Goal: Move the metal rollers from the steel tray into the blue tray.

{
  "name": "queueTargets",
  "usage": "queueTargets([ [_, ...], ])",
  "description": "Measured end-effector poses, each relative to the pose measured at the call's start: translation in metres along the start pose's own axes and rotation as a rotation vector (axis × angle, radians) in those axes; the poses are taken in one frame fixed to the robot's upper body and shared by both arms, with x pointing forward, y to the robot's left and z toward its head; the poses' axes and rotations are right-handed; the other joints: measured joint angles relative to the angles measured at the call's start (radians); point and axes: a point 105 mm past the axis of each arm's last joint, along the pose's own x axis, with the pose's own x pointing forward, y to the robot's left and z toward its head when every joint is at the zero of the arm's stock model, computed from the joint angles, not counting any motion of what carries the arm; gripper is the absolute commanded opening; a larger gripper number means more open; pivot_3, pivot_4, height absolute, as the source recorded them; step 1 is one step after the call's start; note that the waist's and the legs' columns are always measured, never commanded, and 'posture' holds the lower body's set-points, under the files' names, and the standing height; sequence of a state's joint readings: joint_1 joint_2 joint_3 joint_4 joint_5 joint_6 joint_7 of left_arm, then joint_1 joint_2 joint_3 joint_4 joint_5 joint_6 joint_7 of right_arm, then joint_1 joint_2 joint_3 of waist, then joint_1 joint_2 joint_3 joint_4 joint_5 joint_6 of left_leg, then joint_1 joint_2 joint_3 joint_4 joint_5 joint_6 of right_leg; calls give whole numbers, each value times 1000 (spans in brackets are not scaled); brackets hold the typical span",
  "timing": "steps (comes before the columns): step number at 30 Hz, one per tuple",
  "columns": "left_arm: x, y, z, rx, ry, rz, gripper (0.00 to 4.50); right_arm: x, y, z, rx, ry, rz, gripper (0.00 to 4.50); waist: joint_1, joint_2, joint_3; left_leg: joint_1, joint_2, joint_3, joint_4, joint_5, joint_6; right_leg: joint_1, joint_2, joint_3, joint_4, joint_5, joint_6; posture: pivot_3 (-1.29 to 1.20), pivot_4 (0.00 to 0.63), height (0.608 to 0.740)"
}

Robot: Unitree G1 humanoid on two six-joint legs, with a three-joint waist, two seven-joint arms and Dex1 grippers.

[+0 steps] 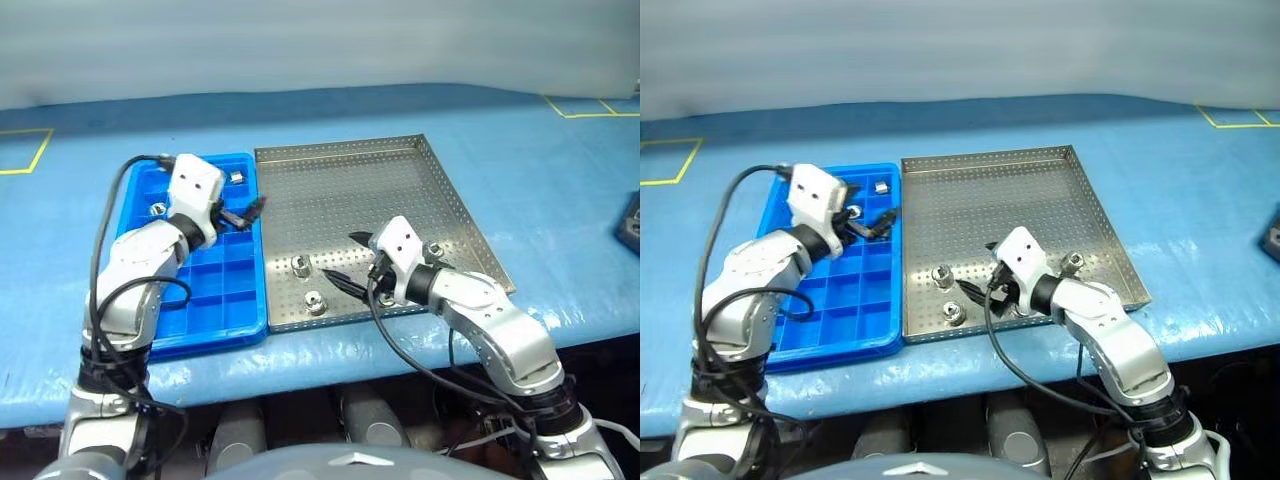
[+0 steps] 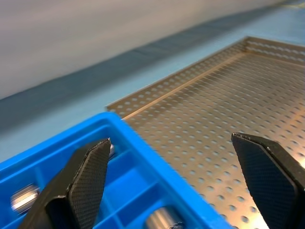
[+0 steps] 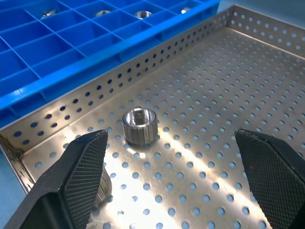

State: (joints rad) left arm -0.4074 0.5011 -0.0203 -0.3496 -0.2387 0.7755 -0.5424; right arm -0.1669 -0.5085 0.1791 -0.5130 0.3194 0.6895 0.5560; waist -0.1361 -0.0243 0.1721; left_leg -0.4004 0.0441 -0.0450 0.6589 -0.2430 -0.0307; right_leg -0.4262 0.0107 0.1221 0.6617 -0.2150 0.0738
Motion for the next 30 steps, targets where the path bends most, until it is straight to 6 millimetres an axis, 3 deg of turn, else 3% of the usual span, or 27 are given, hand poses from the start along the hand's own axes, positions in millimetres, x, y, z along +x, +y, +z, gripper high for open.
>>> queueTargets([
  [7, 15, -25, -31, 124, 201, -285, 4422, -7, -5, -4, 17, 8, -57, 4500, -43, 0, 0, -1, 0, 1, 0, 0, 0, -1, 0, 1, -1, 0, 0, -202, 150, 740],
  [18, 21, -47, -51, 316, 355, -583, 4422, -11, -3, -6, 35, 4, -95, 4500, -75, 0, 0, -1, 0, 1, -2, 0, 0, -2, 0, 1, -1, -1, 0, -232, 150, 740],
  [30, 21, -44, -62, 444, 487, -702, 4422, -11, -2, -6, 48, -7, -114, 4500, -103, 0, 0, -1, 0, 0, -3, 0, 0, -2, 0, 1, 0, -1, 0, -244, 150, 740],
])
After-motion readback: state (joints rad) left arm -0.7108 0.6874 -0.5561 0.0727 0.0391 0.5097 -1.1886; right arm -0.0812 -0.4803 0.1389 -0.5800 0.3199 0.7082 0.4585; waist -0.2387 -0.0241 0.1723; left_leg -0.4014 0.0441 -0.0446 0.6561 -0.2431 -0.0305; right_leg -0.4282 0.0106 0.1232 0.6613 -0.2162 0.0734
